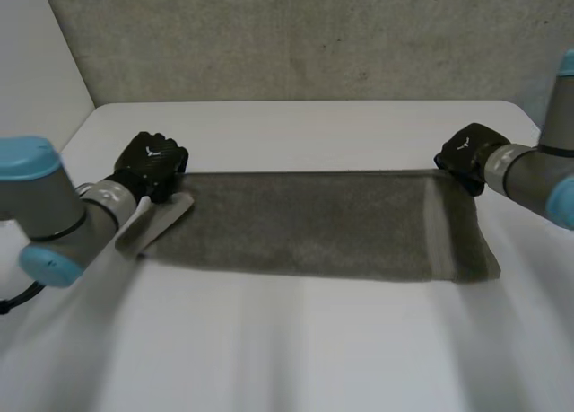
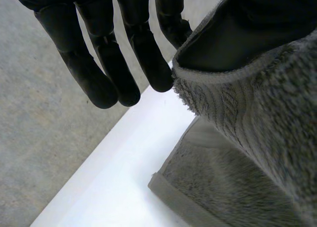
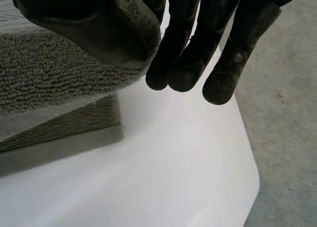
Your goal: Fold the towel.
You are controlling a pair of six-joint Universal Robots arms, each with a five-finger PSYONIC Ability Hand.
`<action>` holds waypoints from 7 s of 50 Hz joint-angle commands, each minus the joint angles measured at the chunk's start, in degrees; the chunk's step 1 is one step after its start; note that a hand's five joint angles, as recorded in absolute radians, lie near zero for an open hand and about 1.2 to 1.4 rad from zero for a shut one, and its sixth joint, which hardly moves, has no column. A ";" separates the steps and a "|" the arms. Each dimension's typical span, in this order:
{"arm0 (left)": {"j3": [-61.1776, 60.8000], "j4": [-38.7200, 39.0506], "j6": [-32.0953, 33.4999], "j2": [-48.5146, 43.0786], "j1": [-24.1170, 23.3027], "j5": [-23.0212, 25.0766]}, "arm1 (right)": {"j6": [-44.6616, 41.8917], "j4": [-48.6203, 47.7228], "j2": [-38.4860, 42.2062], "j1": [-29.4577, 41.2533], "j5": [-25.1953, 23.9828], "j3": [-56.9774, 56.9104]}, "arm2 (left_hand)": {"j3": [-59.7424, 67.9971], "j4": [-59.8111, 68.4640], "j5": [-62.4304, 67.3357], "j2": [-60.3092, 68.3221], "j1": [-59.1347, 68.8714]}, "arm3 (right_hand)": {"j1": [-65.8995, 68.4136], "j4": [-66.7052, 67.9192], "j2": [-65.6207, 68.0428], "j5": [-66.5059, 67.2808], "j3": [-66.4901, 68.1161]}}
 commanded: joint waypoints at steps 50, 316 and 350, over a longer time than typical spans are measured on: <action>12.80 -2.58 -19.22 0.19 -5.15 0.30 | 17.40 -6.43 -2.22 6.08 7.53 -3.23 | -77.97 -76.01 -86.82 -76.20 -71.79 | -66.53 -66.95 -66.71 -69.66 -66.74; -23.78 -12.34 -16.49 29.49 2.94 -5.85 | 13.68 7.02 -18.59 -19.24 -20.95 19.48 | -76.63 -74.67 -85.48 -74.85 -70.45 | -66.53 -66.95 -66.71 -69.66 -66.74; 4.54 -19.63 -16.58 -0.51 -2.69 -6.56 | 24.43 -0.80 6.74 -2.88 -7.41 2.57 | -74.61 -72.65 -83.46 -72.83 -68.43 | -37.17 -37.60 -37.35 -40.31 -37.39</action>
